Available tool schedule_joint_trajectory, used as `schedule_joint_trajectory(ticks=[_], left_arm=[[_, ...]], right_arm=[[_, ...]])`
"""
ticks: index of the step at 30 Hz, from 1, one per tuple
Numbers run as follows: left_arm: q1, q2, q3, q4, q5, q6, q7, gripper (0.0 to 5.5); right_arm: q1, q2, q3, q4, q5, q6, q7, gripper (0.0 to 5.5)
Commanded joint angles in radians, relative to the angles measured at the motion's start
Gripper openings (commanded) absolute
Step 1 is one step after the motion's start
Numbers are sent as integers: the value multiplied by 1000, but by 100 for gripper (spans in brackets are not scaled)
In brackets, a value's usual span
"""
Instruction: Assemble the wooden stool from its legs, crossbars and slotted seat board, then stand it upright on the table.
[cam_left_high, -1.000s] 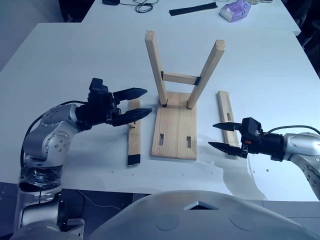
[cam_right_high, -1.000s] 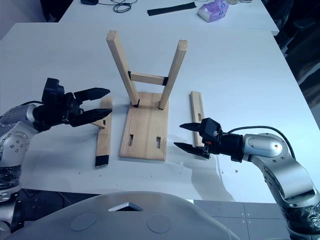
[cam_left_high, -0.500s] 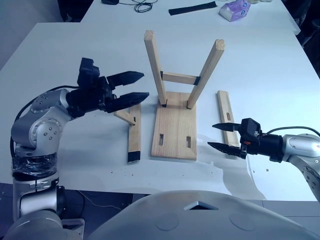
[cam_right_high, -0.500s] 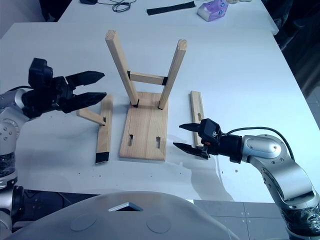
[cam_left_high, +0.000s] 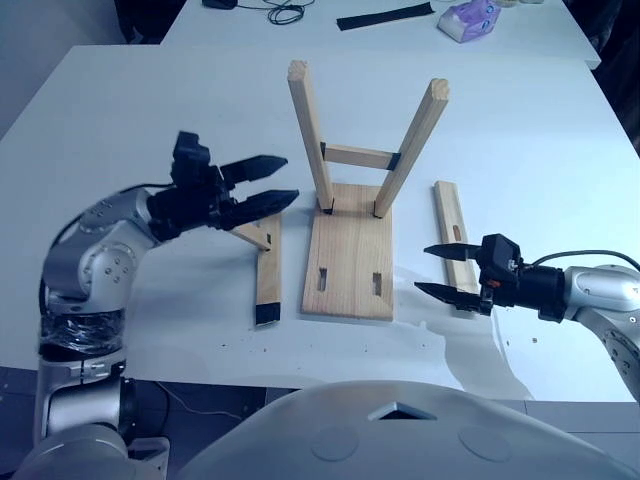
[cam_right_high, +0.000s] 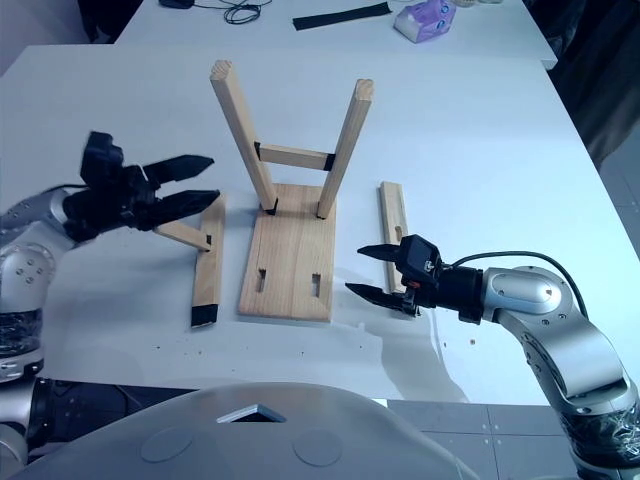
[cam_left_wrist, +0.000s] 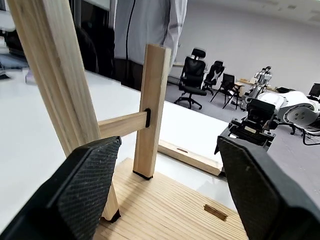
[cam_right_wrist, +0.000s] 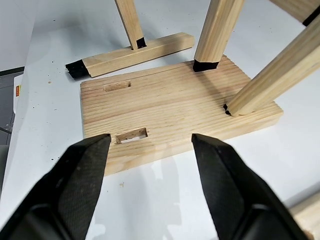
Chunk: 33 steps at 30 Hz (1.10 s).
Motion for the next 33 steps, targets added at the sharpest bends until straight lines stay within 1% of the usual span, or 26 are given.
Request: schedule_joint_trajectory(ticks=[1,7,13,15,18,20,22,25,28,33], left_arm=[[14,-33,-25,11,35,-4,13,357],[-88,-32,47,-79,-90,79,87,357],[-225,-4,103,-223,-267,203,218,357],[-211,27,83,-311,-301,265,277,357],[-106,69,56,-446,-322,330,333,357],[17,113,13,-540,-248,328,324,357],[107,145,-18,-572,-168,315,320,357],[172,160,-78,-559,-40,285,354,357],[224,175,-139,-550,83,236,351,357],[286,184,-182,-507,207,170,339,357]], right_arm=[[-12,-16,-1,0,-9,0,7,299],[8,-9,-6,-17,-6,1,-2,299],[30,5,-9,-36,3,0,-18,299],[26,5,-11,-35,4,1,-20,299],[26,3,-19,-36,4,1,-21,299],[35,2,-28,-39,5,0,-21,299],[42,3,-31,-38,2,-3,-21,299],[53,4,-32,-40,0,-6,-23,299],[57,6,-31,-40,-2,-7,-25,299],[59,8,-23,-37,-5,-11,-28,299]])
